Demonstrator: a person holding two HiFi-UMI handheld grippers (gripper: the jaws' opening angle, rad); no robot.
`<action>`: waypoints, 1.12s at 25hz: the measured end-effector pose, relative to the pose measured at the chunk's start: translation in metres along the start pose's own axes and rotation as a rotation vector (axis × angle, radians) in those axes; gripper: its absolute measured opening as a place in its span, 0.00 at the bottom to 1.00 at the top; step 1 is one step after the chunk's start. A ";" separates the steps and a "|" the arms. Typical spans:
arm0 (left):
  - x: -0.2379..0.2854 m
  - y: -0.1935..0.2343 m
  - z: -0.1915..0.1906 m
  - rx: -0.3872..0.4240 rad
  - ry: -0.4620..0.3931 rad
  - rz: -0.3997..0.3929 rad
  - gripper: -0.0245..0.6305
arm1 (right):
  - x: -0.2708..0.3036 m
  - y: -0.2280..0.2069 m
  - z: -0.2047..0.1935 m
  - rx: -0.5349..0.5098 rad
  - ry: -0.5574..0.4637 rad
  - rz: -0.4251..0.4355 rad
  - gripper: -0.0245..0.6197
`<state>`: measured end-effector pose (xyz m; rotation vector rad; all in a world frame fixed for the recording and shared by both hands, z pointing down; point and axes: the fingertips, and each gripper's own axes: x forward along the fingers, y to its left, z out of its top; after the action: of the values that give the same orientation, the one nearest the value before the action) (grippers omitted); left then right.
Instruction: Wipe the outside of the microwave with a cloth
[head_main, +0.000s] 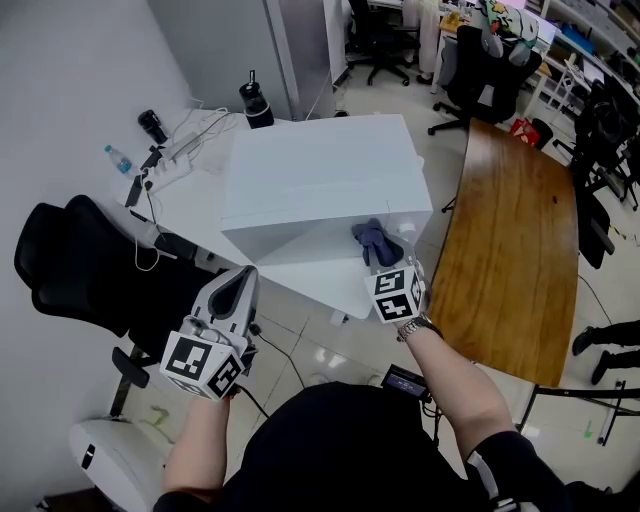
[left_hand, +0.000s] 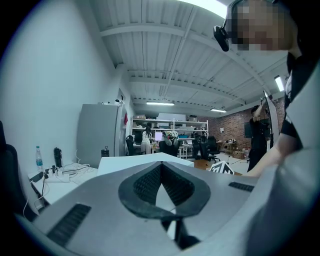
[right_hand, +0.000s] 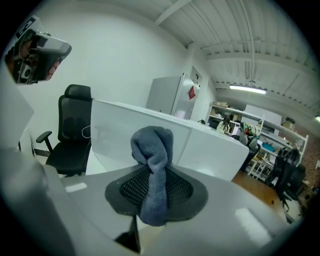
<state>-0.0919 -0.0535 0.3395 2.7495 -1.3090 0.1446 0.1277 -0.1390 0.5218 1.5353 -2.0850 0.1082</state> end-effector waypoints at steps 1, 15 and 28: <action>0.002 -0.004 0.000 0.000 0.001 -0.002 0.04 | -0.003 -0.005 -0.002 0.003 -0.002 -0.004 0.16; 0.021 -0.056 0.003 0.006 0.006 -0.009 0.04 | -0.032 -0.060 -0.024 0.016 -0.006 -0.023 0.16; 0.033 -0.097 -0.003 -0.008 0.003 -0.001 0.04 | -0.058 -0.096 -0.033 0.012 -0.026 -0.019 0.16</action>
<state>0.0035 -0.0176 0.3420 2.7422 -1.3044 0.1425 0.2384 -0.1103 0.4993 1.5714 -2.0928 0.0941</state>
